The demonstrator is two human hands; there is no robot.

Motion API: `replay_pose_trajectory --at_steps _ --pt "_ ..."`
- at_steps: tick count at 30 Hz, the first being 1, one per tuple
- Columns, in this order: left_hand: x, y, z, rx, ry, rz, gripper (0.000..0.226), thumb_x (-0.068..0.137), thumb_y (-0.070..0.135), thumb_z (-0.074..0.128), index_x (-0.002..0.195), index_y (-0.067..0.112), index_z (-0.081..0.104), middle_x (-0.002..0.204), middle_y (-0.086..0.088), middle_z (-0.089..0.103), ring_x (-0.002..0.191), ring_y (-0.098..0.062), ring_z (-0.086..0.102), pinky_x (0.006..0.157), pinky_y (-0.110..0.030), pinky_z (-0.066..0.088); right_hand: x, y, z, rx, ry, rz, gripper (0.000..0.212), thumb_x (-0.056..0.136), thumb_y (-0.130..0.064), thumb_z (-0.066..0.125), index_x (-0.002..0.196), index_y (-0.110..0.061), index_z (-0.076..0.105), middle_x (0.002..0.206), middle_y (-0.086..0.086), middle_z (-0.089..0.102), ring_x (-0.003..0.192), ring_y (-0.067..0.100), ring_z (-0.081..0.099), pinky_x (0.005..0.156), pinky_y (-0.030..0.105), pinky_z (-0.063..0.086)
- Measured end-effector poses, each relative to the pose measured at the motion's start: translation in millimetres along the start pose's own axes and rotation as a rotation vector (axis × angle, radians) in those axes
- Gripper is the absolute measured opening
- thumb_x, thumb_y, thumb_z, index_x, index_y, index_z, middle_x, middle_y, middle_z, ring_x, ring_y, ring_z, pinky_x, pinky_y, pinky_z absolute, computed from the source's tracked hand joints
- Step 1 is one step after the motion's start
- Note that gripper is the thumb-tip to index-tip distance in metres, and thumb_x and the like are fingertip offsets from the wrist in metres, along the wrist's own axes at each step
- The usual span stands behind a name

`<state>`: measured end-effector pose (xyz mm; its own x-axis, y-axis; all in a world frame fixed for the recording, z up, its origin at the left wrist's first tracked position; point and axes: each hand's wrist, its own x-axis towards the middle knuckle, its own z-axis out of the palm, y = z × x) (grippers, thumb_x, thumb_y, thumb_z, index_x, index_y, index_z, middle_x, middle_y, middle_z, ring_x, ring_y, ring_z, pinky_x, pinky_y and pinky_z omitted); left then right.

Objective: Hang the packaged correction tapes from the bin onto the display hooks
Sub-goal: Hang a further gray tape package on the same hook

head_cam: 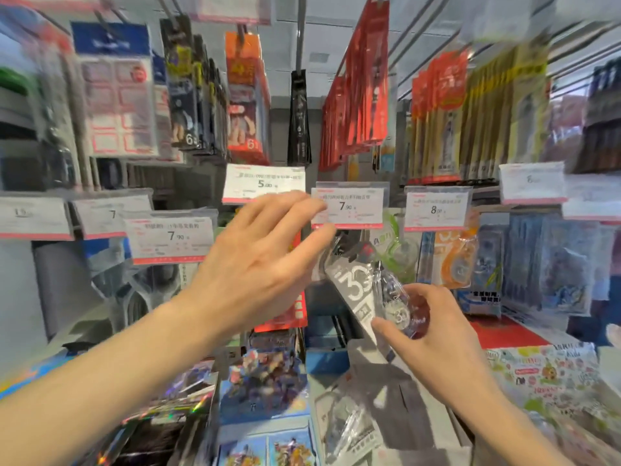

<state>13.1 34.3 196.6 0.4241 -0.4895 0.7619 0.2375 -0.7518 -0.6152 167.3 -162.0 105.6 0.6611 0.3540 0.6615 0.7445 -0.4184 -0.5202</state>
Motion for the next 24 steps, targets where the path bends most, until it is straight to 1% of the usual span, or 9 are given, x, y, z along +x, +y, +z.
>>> replay_pose_trajectory --at_steps 5,7,10,13,15,17,21,24 --pt "21 -22 6 0.147 -0.038 0.063 0.034 0.089 0.013 0.063 0.122 0.006 0.064 0.137 -0.018 0.061 0.128 -0.038 0.056 0.107 -0.050 0.040 4 -5 0 0.031 0.060 -0.003 0.071 0.076 -0.055 0.075 0.134 -0.025 0.046 0.118 -0.011 0.050 0.107 0.006 0.051 0.086 0.023 0.041" --pt "28 -25 8 0.182 -0.059 0.067 0.033 0.089 0.014 0.062 0.121 0.006 0.063 0.134 -0.016 0.062 0.127 -0.037 0.056 0.108 -0.050 0.038 5 -6 0 0.030 0.067 -0.011 0.073 0.077 -0.055 0.074 0.137 -0.025 0.045 0.120 -0.010 0.050 0.109 0.007 0.051 0.088 0.025 0.042" --pt "35 -26 10 0.213 -0.095 0.071 0.030 0.089 0.016 0.059 0.117 0.007 0.062 0.128 -0.014 0.064 0.124 -0.036 0.056 0.108 -0.048 0.035 7 -8 0 0.024 0.062 -0.020 0.071 0.078 -0.055 0.073 0.136 -0.025 0.046 0.119 -0.011 0.048 0.110 0.007 0.050 0.088 0.023 0.040" --pt "38 -26 13 0.220 -0.099 0.081 0.023 0.090 0.016 0.056 0.111 0.008 0.062 0.120 -0.012 0.065 0.120 -0.035 0.057 0.106 -0.047 0.035 6 -11 0 0.043 0.069 -0.017 0.069 0.077 -0.055 0.073 0.134 -0.025 0.046 0.119 -0.012 0.048 0.108 0.006 0.050 0.088 0.023 0.040" --pt "40 -26 15 0.218 -0.090 0.086 0.021 0.090 0.017 0.058 0.109 0.009 0.063 0.118 -0.010 0.066 0.119 -0.034 0.057 0.106 -0.047 0.036 6 -13 0 0.047 0.076 -0.017 0.069 0.077 -0.055 0.073 0.132 -0.025 0.046 0.117 -0.012 0.047 0.106 0.006 0.050 0.087 0.023 0.040" --pt "40 -28 13 0.202 -0.092 0.092 0.022 0.090 0.021 0.059 0.109 0.009 0.064 0.119 -0.010 0.066 0.119 -0.034 0.057 0.105 -0.047 0.036 6 -14 1 0.047 0.086 -0.017 0.069 0.077 -0.056 0.073 0.132 -0.024 0.046 0.116 -0.011 0.048 0.105 0.006 0.051 0.087 0.023 0.041" --pt "38 -30 11 0.128 -0.084 0.070 0.027 0.100 0.026 0.048 0.111 0.009 0.065 0.121 -0.010 0.066 0.121 -0.035 0.057 0.103 -0.048 0.041 5 -18 3 0.046 0.113 -0.037 0.075 0.078 -0.058 0.071 0.137 -0.024 0.041 0.116 -0.010 0.050 0.101 0.009 0.052 0.084 0.025 0.042" --pt "38 -31 10 0.094 -0.074 0.064 0.029 0.105 0.026 0.042 0.113 0.010 0.065 0.118 -0.008 0.068 0.121 -0.034 0.057 0.102 -0.048 0.042 8 -22 5 0.020 0.119 -0.083 0.078 0.080 -0.061 0.067 0.142 -0.025 0.038 0.121 -0.010 0.049 0.104 0.009 0.052 0.084 0.024 0.040"
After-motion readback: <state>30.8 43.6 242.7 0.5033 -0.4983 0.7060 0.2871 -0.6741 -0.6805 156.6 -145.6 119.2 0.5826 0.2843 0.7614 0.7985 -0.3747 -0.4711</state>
